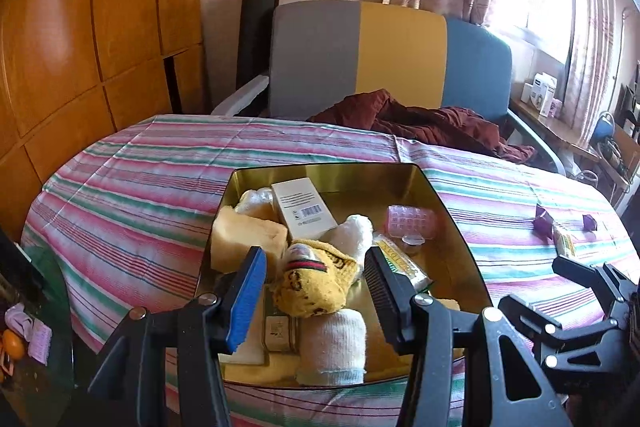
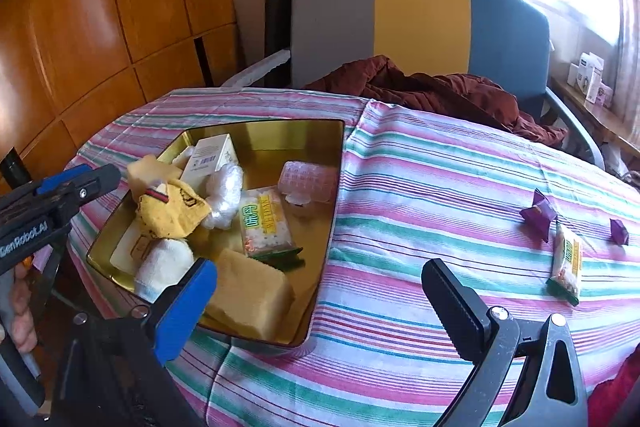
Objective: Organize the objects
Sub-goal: 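Withdraw both tools from the gold tray, then move both tools toward the WEIDAN snack pack and purple candy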
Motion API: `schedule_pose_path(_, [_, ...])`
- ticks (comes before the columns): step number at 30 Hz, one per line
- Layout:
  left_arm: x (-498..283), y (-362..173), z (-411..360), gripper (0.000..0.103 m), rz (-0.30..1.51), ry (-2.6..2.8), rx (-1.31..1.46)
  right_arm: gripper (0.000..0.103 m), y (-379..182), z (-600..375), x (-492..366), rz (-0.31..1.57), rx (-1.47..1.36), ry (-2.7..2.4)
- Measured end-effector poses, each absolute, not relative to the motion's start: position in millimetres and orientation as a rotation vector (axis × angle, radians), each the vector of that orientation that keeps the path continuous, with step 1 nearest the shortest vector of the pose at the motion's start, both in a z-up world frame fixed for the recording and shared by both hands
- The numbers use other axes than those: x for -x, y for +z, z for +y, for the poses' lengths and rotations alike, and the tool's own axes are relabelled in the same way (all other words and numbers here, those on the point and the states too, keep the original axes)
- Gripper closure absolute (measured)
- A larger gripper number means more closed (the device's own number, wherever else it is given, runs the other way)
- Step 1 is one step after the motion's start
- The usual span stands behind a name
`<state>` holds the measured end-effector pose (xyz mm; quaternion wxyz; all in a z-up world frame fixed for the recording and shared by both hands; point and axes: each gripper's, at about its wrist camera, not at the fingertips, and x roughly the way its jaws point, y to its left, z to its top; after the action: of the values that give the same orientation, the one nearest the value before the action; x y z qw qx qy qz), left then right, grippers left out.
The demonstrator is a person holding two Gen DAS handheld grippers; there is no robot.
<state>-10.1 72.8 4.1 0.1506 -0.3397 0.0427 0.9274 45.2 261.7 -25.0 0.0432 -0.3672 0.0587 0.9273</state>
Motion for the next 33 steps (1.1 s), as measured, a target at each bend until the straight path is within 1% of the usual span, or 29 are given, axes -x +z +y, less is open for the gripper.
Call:
schedule_pose_path(7, [6, 5, 85, 0.051, 0.178, 2.638, 0.96, 0.0, -25, 280, -47, 0.198, 1.119, 2.793])
schedule_pose_path(18, [-4, 10, 112, 0.051, 0.267, 2.571, 0.911, 0.0, -23, 354, -58, 0.286, 1.099, 2.623])
schedule_pose_path(26, [-7, 12, 141, 0.051, 0.326, 2.495, 0.885, 0.0, -21, 428, -71, 0.389, 1.098, 2.482])
schedule_pose_path(33, [-12, 9, 173, 0.051, 0.37, 2.403, 0.874, 0.0, -18, 512, -89, 0.49, 1.012, 2.31])
